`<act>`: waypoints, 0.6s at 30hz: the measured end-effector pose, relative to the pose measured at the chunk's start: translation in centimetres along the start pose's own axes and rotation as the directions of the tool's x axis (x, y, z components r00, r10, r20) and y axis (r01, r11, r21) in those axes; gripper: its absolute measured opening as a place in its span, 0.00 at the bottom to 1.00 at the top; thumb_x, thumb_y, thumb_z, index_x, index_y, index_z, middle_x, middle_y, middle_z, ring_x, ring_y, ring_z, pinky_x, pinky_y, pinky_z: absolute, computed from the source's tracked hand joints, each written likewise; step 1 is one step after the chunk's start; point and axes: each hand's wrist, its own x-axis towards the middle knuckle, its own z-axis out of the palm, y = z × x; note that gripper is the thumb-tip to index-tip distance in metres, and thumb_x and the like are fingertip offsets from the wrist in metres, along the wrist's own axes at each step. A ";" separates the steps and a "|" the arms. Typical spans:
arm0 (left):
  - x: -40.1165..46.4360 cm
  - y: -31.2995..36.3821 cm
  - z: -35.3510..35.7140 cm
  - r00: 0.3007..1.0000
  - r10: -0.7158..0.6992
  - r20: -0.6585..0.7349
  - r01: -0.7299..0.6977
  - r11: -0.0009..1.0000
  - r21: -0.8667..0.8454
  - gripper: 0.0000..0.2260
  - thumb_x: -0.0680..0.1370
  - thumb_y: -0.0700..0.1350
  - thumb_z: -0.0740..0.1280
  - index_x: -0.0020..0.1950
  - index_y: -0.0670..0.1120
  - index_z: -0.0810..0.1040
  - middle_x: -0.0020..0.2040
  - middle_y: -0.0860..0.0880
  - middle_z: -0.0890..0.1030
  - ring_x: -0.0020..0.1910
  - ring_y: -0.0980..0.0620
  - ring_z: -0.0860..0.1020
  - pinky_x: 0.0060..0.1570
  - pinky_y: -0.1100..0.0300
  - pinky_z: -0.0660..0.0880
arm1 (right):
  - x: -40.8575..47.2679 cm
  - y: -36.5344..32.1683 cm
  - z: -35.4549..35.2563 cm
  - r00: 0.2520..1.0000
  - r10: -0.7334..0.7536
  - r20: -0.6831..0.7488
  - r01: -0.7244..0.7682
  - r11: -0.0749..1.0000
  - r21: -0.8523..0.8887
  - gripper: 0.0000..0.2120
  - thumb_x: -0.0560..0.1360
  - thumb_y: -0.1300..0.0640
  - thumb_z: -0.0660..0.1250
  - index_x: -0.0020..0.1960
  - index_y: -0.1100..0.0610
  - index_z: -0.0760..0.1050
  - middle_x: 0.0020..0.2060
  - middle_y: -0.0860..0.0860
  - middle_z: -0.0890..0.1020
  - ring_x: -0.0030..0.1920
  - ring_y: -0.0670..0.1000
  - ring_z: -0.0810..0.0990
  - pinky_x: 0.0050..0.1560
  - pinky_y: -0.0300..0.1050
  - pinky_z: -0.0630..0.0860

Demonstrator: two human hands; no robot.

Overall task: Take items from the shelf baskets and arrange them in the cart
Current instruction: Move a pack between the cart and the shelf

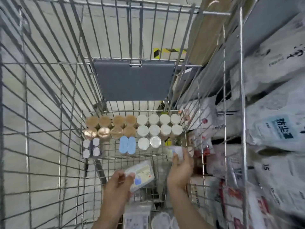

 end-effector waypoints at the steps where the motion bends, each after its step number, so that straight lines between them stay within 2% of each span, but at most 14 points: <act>1: 0.6 -0.3 0.1 1.000 -0.004 0.010 0.003 0.999 0.031 0.02 0.78 0.41 0.67 0.47 0.44 0.78 0.46 0.45 0.82 0.43 0.47 0.82 0.32 0.58 0.79 | 0.1 0.3 0.7 1.000 -0.016 0.009 0.016 1.000 -0.009 0.17 0.76 0.62 0.68 0.65 0.63 0.75 0.62 0.60 0.77 0.62 0.56 0.76 0.58 0.31 0.65; 3: 1.6 -0.8 0.4 1.000 -0.015 0.024 0.013 0.998 0.060 0.02 0.78 0.40 0.67 0.46 0.44 0.78 0.45 0.45 0.83 0.42 0.49 0.82 0.31 0.59 0.78 | 0.2 1.1 1.9 1.000 -0.022 0.011 0.022 1.000 -0.013 0.16 0.77 0.61 0.67 0.63 0.64 0.75 0.58 0.59 0.79 0.56 0.52 0.78 0.50 0.23 0.65; 5: 2.4 -1.2 0.6 0.999 -0.009 0.034 0.006 0.995 0.100 0.02 0.78 0.40 0.67 0.46 0.43 0.78 0.45 0.46 0.83 0.41 0.51 0.82 0.30 0.61 0.76 | 0.6 1.5 2.8 0.999 0.037 -0.029 -0.036 0.999 0.006 0.15 0.78 0.60 0.66 0.63 0.63 0.73 0.56 0.59 0.79 0.53 0.54 0.79 0.46 0.30 0.69; 7: 2.9 -1.4 0.8 0.999 -0.010 0.043 0.005 0.994 0.110 0.02 0.77 0.39 0.67 0.47 0.41 0.78 0.44 0.45 0.83 0.39 0.51 0.81 0.28 0.63 0.75 | 1.3 1.7 3.3 0.995 0.077 -0.067 -0.077 0.997 0.009 0.15 0.78 0.61 0.64 0.63 0.64 0.71 0.57 0.59 0.79 0.53 0.55 0.79 0.46 0.37 0.70; 10: 3.4 -1.4 1.0 0.999 -0.023 0.034 0.021 0.997 0.069 0.01 0.77 0.38 0.67 0.46 0.42 0.78 0.42 0.47 0.82 0.36 0.52 0.79 0.24 0.66 0.73 | 2.3 1.6 3.9 0.993 0.086 -0.084 -0.088 0.996 -0.018 0.17 0.78 0.61 0.64 0.65 0.65 0.69 0.59 0.61 0.78 0.56 0.57 0.79 0.49 0.39 0.70; 14: 3.9 -1.5 1.4 0.998 -0.049 0.048 0.047 0.998 0.031 0.01 0.78 0.39 0.66 0.46 0.43 0.77 0.42 0.48 0.82 0.37 0.54 0.80 0.24 0.68 0.72 | 3.3 1.9 4.7 0.989 0.149 -0.007 -0.149 0.989 -0.020 0.16 0.79 0.61 0.63 0.66 0.64 0.69 0.58 0.61 0.78 0.56 0.58 0.79 0.48 0.40 0.71; 18: 4.5 -1.9 1.8 0.995 -0.082 0.050 0.082 0.997 -0.006 0.01 0.77 0.39 0.67 0.48 0.44 0.77 0.45 0.48 0.83 0.42 0.52 0.81 0.28 0.68 0.75 | 3.8 2.3 5.2 0.984 0.164 0.070 -0.160 0.985 -0.065 0.19 0.80 0.63 0.59 0.70 0.62 0.67 0.61 0.60 0.77 0.58 0.58 0.78 0.55 0.45 0.76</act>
